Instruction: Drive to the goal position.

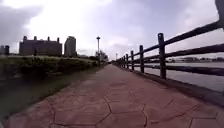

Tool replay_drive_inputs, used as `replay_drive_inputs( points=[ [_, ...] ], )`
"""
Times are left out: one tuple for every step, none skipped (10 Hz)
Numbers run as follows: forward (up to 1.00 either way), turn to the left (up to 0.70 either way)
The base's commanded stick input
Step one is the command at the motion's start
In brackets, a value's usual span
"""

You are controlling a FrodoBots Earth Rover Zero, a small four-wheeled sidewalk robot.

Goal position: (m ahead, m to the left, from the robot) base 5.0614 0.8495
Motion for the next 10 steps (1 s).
replay_drive_inputs(
  points=[
    [0.00,0.00],
    [0.00,0.00],
    [0.00,0.00],
    [0.00,0.00],
    [0.44,0.00],
    [0.91,0.00],
    [1.00,0.00],
    [1.00,0.00],
    [1.00,0.00],
    [1.00,0.00]
  ],
)
